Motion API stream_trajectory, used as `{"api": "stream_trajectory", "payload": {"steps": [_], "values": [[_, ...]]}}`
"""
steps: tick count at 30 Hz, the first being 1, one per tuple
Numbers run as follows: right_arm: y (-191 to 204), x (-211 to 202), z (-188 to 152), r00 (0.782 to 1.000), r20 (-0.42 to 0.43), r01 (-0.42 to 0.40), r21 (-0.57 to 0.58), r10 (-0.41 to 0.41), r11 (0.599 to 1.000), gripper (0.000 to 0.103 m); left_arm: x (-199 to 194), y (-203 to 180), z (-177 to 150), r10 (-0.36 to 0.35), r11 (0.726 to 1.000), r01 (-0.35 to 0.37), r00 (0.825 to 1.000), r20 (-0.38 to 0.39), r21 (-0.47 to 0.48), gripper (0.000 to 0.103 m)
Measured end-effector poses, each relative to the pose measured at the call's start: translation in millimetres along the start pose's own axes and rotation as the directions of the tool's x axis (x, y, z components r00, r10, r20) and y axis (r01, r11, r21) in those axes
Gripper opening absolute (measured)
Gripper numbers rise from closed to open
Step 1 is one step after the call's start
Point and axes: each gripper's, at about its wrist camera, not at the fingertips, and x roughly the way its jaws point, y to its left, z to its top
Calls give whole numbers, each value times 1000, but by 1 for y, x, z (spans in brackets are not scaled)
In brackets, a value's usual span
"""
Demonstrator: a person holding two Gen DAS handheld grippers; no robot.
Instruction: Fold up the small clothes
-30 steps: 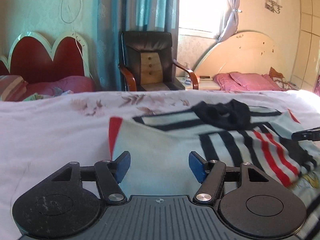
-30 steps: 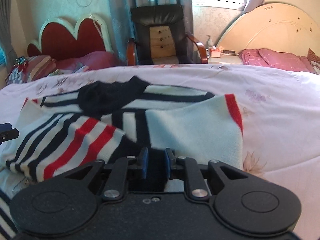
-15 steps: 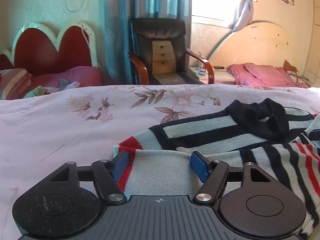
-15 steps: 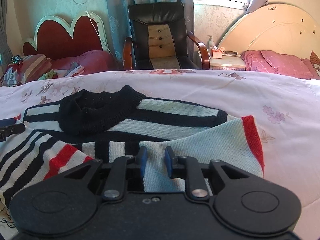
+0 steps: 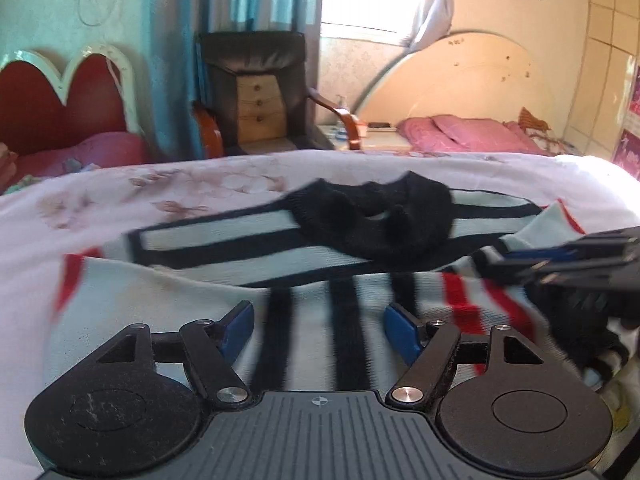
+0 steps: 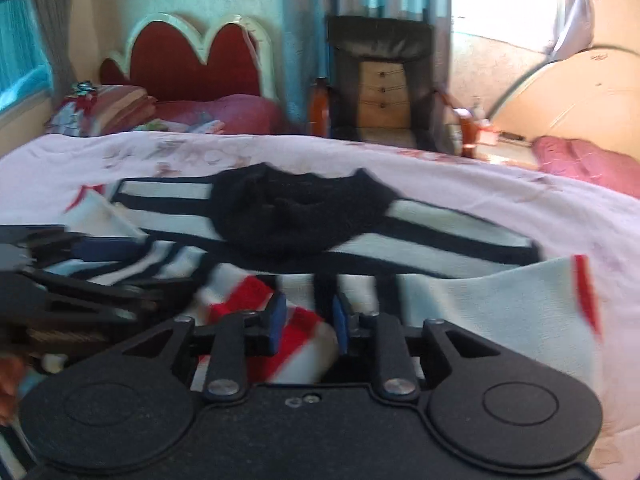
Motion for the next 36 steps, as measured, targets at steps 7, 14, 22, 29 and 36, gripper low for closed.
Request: {"api": "stream_trajectory", "payload": {"steps": [7, 14, 22, 29, 36], "values": [[-70, -20, -1, 999, 11, 42, 149, -44, 988, 20, -9, 22, 1, 6, 999, -5, 1000, 3, -35, 72], [-124, -16, 6, 978, 15, 199, 241, -208, 950, 20, 2, 4, -4, 47, 999, -47, 999, -1, -27, 74], [-146, -15, 2, 989, -3, 145, 281, -151, 949, 20, -22, -1, -4, 63, 997, -62, 998, 28, -49, 74], [-135, -95, -54, 1000, 9, 26, 236, -29, 971, 17, -58, -11, -41, 98, 993, -97, 995, 8, -63, 74], [-123, -89, -88, 1000, -26, 4, 212, 1, 977, 20, -51, -21, -47, 162, 984, -162, 987, -11, -75, 75]]}}
